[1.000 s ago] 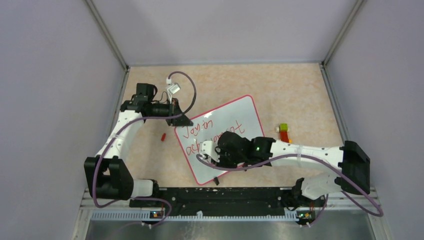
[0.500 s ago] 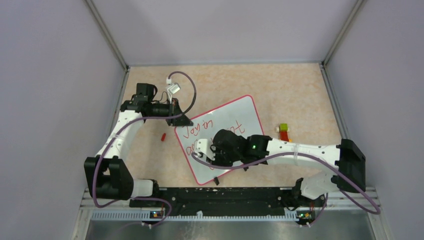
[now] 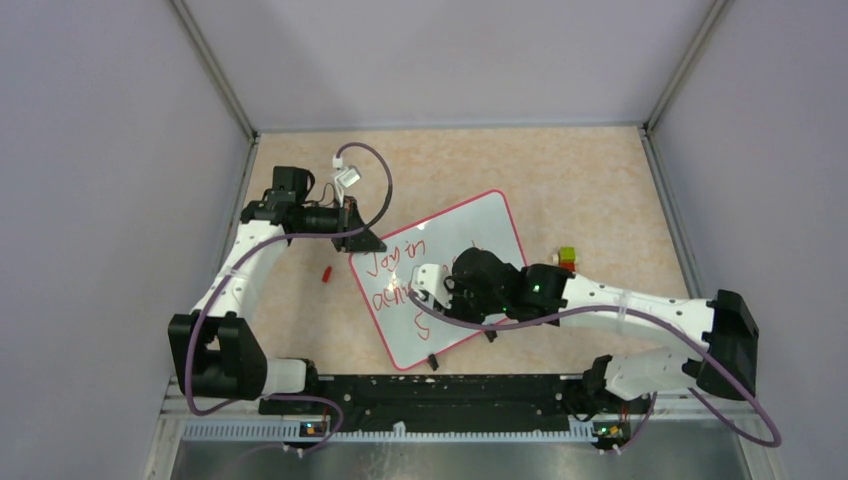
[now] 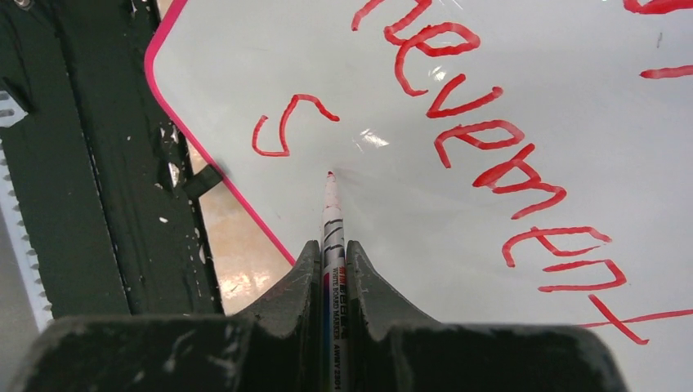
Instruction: Write a sentence on the whiteboard
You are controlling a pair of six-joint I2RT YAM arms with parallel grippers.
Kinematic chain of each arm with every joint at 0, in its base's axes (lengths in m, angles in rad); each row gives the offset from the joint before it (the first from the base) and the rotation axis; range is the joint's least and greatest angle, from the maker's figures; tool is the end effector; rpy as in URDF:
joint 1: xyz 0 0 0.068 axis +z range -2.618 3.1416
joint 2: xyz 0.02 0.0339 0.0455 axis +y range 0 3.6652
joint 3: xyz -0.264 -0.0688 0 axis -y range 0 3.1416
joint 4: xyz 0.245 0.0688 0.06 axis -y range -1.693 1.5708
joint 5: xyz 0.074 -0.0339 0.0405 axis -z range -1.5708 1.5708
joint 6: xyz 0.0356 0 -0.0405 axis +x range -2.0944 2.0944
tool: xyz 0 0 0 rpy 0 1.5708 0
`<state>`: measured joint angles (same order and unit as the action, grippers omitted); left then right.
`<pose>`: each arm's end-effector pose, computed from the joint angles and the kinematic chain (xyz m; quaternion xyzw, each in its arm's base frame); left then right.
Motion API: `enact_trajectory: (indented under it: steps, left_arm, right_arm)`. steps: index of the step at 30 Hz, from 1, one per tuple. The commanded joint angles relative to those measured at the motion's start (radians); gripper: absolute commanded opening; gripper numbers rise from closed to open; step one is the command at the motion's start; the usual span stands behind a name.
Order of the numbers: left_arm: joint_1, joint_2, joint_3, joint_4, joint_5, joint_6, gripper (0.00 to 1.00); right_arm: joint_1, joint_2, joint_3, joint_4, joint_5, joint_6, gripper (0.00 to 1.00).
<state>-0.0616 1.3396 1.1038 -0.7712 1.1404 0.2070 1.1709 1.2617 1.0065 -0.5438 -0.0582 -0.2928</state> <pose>0.2567 -0.0483 0.2965 0.2571 0.7812 -0.5001 0.2712 0.1025 0.2479 0.2827 -0.6270 0.6816 0.1843 0.3291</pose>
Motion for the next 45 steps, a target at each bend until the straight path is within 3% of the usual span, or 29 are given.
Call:
enact_trajectory:
  steps: [1,33,45]
  left_arm:
    - [0.0,0.001,-0.004,0.012,-0.119,0.029,0.0]
    - [0.0,0.004,-0.01,0.016,-0.118,0.034,0.0]
    - [0.0,0.004,-0.01,0.016,-0.12,0.034,0.0]
  right_arm:
    - [-0.017,0.006,0.014,0.035,0.025,0.009,0.0]
    - [-0.002,0.047,-0.024,0.047,-0.032,0.001,0.0]
    - [-0.089,0.032,0.043,0.06,-0.015,0.037,0.0]
